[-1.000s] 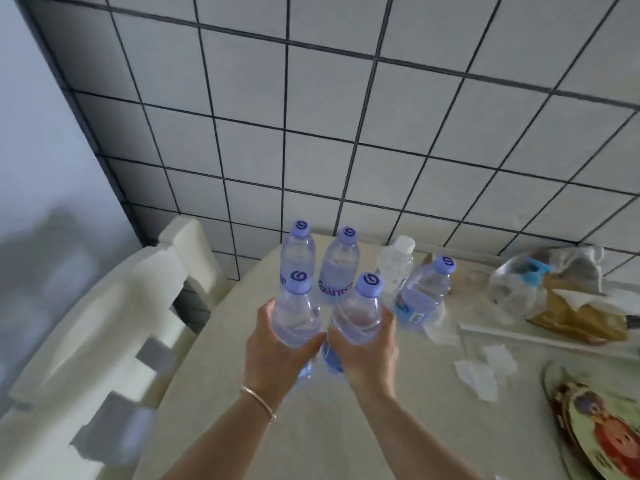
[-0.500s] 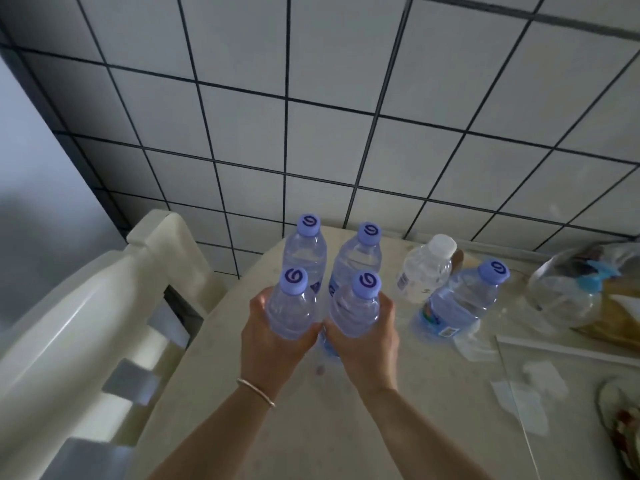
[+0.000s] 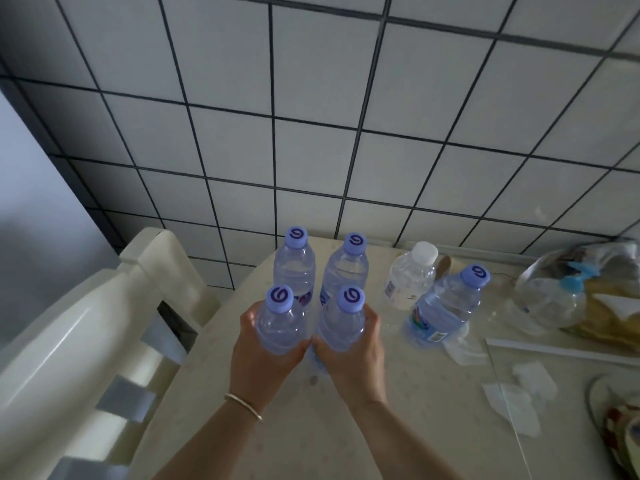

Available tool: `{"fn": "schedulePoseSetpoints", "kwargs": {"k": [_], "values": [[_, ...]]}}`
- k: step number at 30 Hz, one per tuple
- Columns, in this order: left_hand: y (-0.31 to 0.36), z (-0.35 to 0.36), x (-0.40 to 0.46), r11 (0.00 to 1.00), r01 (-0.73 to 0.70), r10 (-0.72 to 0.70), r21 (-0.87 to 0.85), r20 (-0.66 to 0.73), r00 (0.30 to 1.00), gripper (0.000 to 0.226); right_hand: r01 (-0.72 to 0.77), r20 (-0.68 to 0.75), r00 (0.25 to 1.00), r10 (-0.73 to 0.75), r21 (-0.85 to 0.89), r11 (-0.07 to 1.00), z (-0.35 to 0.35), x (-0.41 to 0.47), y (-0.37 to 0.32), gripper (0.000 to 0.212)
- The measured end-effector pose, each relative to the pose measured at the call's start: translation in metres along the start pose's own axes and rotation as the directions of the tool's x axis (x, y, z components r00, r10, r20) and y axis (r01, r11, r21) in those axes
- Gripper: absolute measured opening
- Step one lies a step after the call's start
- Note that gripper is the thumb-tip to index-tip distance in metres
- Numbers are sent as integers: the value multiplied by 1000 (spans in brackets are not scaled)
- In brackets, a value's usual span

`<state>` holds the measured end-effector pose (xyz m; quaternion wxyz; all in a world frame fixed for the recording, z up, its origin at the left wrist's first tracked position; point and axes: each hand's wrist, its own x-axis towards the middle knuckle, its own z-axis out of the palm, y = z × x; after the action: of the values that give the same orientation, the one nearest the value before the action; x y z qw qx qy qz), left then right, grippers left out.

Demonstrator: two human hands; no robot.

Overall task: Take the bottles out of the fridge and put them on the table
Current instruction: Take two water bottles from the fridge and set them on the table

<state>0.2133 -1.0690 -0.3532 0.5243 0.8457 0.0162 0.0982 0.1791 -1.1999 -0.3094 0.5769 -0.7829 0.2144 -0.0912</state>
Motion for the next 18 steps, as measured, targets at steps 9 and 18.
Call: {"fn": "schedulePoseSetpoints", "kwargs": {"k": [9,18], "values": [[38,-38,-51,996,52,-60,-71,-118,991,103,12,65,998,5,-258,966,-45,-44,-26,85],[111,-73,-143,987,-105,85,-121,-162,983,53,94,16,995,-94,-318,943,-143,-159,-50,55]]}}
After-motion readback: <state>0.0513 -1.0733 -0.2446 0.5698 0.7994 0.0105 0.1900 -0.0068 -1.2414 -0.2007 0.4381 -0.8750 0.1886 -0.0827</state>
